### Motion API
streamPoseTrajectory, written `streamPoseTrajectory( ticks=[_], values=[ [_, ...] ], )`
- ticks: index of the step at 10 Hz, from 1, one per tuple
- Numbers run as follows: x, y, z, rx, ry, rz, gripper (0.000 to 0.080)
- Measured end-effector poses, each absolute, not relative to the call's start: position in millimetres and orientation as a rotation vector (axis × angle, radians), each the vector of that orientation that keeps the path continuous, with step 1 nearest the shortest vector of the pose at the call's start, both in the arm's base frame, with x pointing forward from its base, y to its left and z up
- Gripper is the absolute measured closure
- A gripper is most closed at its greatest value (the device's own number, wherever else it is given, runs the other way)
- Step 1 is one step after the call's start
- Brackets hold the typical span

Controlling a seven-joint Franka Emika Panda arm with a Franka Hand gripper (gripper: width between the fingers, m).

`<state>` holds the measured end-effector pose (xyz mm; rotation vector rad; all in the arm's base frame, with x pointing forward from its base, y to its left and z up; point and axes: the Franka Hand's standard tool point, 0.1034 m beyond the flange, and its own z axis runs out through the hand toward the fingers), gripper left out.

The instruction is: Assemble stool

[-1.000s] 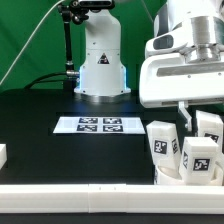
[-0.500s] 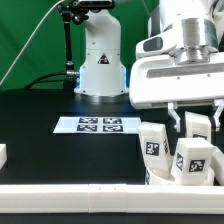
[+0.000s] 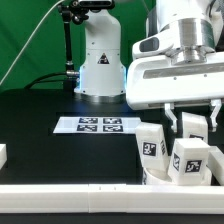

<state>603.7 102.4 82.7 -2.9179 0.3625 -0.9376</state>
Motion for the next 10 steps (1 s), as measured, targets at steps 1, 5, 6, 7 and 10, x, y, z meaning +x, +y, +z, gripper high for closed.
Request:
streamPoseTrajectory(
  ticks=[1,5,6,7,10],
  values=[
    [604.5,102.4,82.9,-2.92,0.363,-0.928,0.0473],
    [604.5,106.4,87.0,-2.927,0.355,-0.881,0.0259],
    [604.1,104.7,87.5,-2.931,0.348,-0.882,0.0169],
    [605.2,104.2,90.0,-2.929,0.344,-0.888,0.0156],
    [607.7,106.2,105.7,-2.937,0.342,-0.795,0.015]
  ],
)
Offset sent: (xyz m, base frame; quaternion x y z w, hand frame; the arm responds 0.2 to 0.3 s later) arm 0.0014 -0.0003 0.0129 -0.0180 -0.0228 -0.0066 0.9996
